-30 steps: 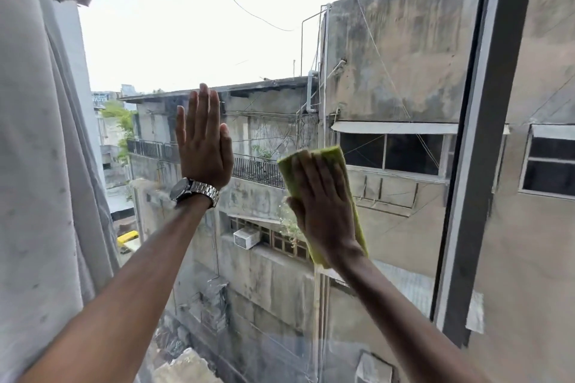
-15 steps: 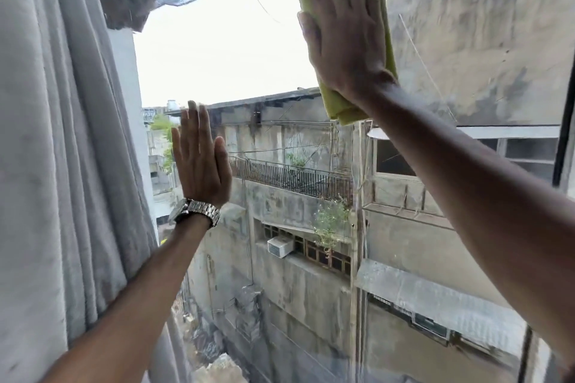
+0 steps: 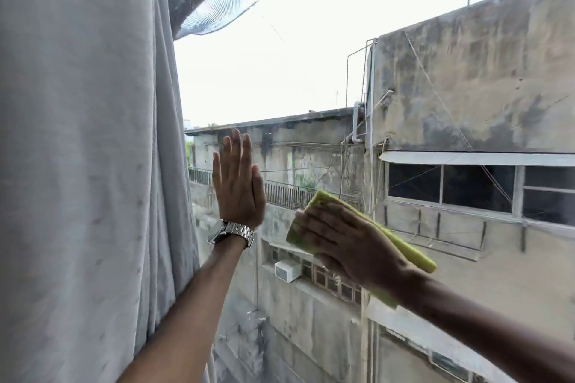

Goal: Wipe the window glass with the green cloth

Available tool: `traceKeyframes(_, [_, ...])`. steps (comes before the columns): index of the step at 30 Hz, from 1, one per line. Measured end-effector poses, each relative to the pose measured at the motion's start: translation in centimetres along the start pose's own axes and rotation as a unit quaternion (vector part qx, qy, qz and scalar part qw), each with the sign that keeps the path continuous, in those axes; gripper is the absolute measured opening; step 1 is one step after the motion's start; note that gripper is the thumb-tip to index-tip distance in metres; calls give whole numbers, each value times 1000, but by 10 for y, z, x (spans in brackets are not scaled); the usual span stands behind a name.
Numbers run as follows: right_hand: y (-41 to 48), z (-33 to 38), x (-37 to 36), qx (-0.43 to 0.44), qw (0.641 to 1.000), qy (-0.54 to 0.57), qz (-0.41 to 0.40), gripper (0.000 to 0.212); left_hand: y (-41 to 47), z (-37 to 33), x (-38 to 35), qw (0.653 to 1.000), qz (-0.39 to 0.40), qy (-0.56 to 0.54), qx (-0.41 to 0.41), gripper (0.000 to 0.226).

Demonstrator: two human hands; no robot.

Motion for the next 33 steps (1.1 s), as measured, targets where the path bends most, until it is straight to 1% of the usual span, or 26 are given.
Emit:
traceKeyframes(2, [34, -45, 20, -45, 998, -24, -45, 57, 0, 0, 0, 1000, -2, -9, -2, 57])
traceKeyframes(4, [79, -97, 41, -110, 990, -47, -72, 55, 1, -2, 1, 1000, -5, -16, -5, 57])
traceKeyframes(7, [141, -158, 69, -229, 966, -29, -116, 57, 1, -3, 2, 1000, -8, -18, -1, 58])
traceKeyframes(9, [165, -172, 76, -286, 949, -20, -132, 59, 1, -4, 2, 1000, -8, -21, 0, 58])
traceKeyframes(11, [171, -161, 72, -296, 944, -27, -144, 60, 2, -3, 1, 1000, -12, -19, -5, 58])
traceKeyframes(12, [167, -149, 66, -276, 950, -35, -144, 59, 2, -2, 0, 1000, -13, -19, -7, 58])
traceKeyframes(14, [146, -113, 48, -203, 970, -48, -126, 58, 1, 0, -2, 1000, -17, -21, -10, 58])
traceKeyframes(17, [88, -57, 16, -102, 991, -52, -71, 59, 0, 3, -2, 999, -23, -37, 1, 58])
traceKeyframes(19, [49, -31, 1, -27, 998, -44, -27, 60, -1, 2, -1, 999, -26, -41, 3, 58])
traceKeyframes(21, [29, -32, 0, 41, 999, -35, 3, 58, 1, 0, 1, 999, -26, -40, 5, 58])
traceKeyframes(23, [29, -58, 12, 62, 997, -43, -1, 55, 0, 0, 2, 999, -26, -40, 6, 58])
traceKeyframes(24, [35, -80, 22, 46, 998, -52, -11, 55, -2, 2, 3, 999, -27, -40, 6, 57])
traceKeyframes(25, [43, -110, 35, 10, 998, -64, -28, 54, -2, 2, 3, 999, -30, -41, 5, 57])
traceKeyframes(27, [57, -178, 67, -96, 989, -76, -87, 54, -1, 3, 2, 999, -32, -38, 2, 58])
traceKeyframes(29, [63, -230, 97, -211, 965, -75, -139, 53, -1, -1, 3, 999, -26, -15, -10, 58])
traceKeyframes(31, [60, -234, 108, -312, 931, -59, -180, 54, -1, -7, 5, 1000, -15, 16, -12, 58])
traceKeyframes(32, [55, -218, 104, -347, 916, -54, -194, 55, -2, -10, 6, 1000, -8, 23, -9, 58])
traceKeyframes(33, [47, -194, 94, -361, 911, -49, -194, 56, -3, -15, 7, 1000, -6, 21, -4, 58])
Point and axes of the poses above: each hand's wrist, its own y-axis towards the middle knuckle, its own x-axis out of the back of the hand, z = x × y, the point moved 6 cm from there along y, towards the middle knuckle, and after that the axes turned 10 degrees about -z, right-handed, at the moved point
